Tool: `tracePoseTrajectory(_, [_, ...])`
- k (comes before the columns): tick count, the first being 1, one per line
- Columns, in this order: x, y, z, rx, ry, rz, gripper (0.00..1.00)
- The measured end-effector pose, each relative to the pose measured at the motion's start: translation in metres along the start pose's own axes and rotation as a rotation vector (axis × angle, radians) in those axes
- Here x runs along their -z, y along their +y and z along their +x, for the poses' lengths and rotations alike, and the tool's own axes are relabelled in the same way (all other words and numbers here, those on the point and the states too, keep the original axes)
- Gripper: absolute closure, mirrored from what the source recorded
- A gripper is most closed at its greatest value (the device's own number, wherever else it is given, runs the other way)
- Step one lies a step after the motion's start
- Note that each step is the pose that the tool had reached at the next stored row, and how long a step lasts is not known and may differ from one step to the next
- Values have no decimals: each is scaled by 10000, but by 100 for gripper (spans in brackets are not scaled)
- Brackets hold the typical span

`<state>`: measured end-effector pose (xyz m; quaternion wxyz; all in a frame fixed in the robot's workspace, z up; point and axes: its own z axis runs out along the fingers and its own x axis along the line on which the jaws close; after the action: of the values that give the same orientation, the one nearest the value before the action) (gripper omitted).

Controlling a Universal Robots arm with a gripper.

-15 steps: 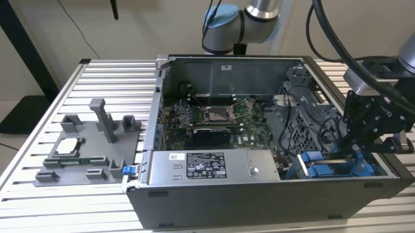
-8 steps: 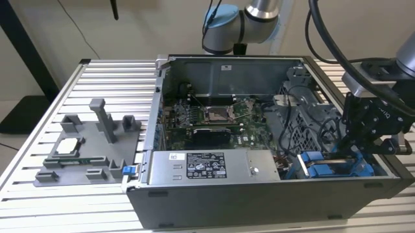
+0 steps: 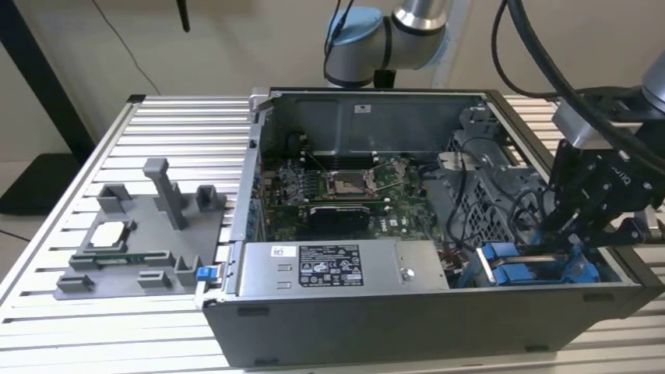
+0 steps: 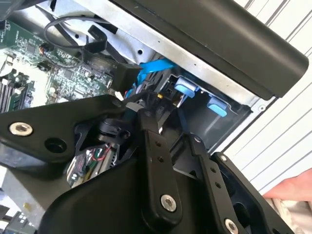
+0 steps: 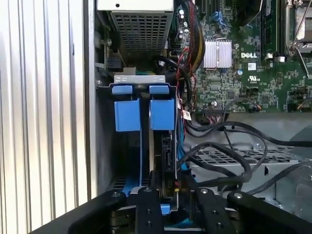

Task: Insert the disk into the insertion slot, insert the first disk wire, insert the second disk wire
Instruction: 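Insert the first disk wire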

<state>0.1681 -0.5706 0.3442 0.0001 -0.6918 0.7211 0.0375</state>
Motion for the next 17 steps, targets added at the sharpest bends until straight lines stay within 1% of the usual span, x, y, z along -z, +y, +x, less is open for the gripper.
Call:
tracePoseTrajectory(3, [79, 4, -4, -2, 1, -27, 0])
tracePoseTrajectory(9, [211, 11, -12, -6, 2, -60, 0])
tracePoseTrajectory(15, [315, 17, -25, -8, 16, -75, 0])
tracePoseTrajectory(17, [329, 18, -30, -9, 37, -77, 0])
